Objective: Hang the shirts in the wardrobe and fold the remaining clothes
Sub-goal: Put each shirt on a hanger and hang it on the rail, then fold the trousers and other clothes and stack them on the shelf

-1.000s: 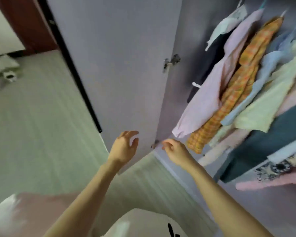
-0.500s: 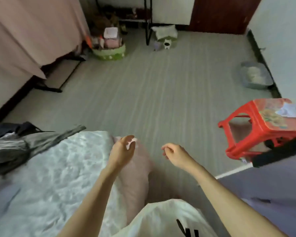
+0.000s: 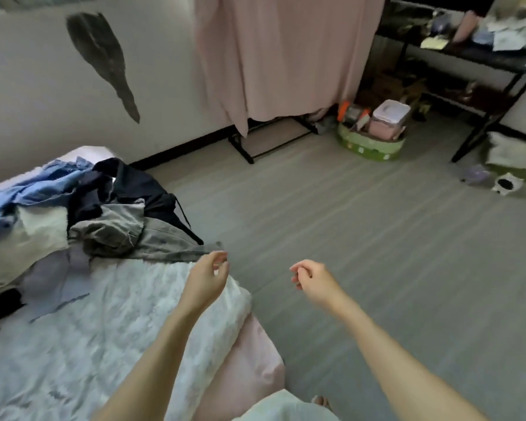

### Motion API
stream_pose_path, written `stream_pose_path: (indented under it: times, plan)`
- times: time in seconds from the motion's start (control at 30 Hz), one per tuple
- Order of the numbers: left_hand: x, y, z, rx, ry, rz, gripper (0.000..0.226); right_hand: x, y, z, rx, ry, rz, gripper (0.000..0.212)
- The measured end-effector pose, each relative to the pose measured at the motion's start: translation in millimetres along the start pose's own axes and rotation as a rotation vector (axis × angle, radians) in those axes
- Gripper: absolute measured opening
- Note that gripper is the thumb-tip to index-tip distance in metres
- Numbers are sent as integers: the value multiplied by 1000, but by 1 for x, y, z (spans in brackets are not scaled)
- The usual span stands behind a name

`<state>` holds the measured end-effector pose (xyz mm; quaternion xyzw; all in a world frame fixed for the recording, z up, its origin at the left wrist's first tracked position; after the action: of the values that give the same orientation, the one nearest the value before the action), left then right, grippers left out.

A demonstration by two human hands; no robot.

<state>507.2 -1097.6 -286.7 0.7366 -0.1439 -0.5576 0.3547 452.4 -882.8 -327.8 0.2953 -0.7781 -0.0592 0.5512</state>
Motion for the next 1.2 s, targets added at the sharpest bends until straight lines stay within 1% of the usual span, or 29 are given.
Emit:
stream_pose_path:
  times: [0.07, 0.17, 0.23, 0.33, 0.47, 0.53, 0.6, 0.7, 0.83, 0.93, 1.03, 1.2]
  plan:
    - [-23, 7, 25, -68, -11, -3, 29, 34, 16, 37, 7, 71, -38, 28]
    - [-32, 32, 50, -169, 32, 13, 29, 92, 6, 82, 117, 187, -94, 28]
    - [-22, 58, 64, -261, 96, 26, 30, 131, -15, 107, 228, 278, -129, 26]
    - [1, 91, 82, -373, 178, 31, 30, 168, -41, 138, 351, 347, -159, 25]
    - [38, 119, 134, -460, 302, 14, 30, 205, -65, 195, 456, 388, -207, 25]
    - [47, 121, 159, -436, 331, -6, 31, 217, -70, 220, 454, 404, -239, 25]
    - [64, 133, 196, -452, 370, -43, 33, 245, -88, 262, 458, 432, -287, 25]
    - [89, 165, 240, -480, 436, -52, 32, 293, -125, 314, 508, 450, -375, 27]
    - [125, 217, 277, -511, 519, -23, 29, 343, -188, 359, 621, 475, -402, 29]
    - [154, 256, 299, -539, 576, 3, 33, 372, -238, 386, 702, 482, -413, 30]
    - [192, 298, 333, -567, 628, 74, 33, 404, -298, 424, 766, 488, -412, 32]
    - [256, 364, 418, -534, 687, 178, 36, 461, -404, 498, 800, 535, -412, 35]
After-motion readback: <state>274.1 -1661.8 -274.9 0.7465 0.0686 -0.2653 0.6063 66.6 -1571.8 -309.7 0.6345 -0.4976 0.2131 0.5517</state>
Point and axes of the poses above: each hand's wrist, its own z-axis towards the middle knuckle, its own y-axis out of the back of the hand, x = y × z, the point moved 5 cm from there along z, towards the middle knuckle, and after that the axes turned 1 degree about -x, right-handed, at the moved point
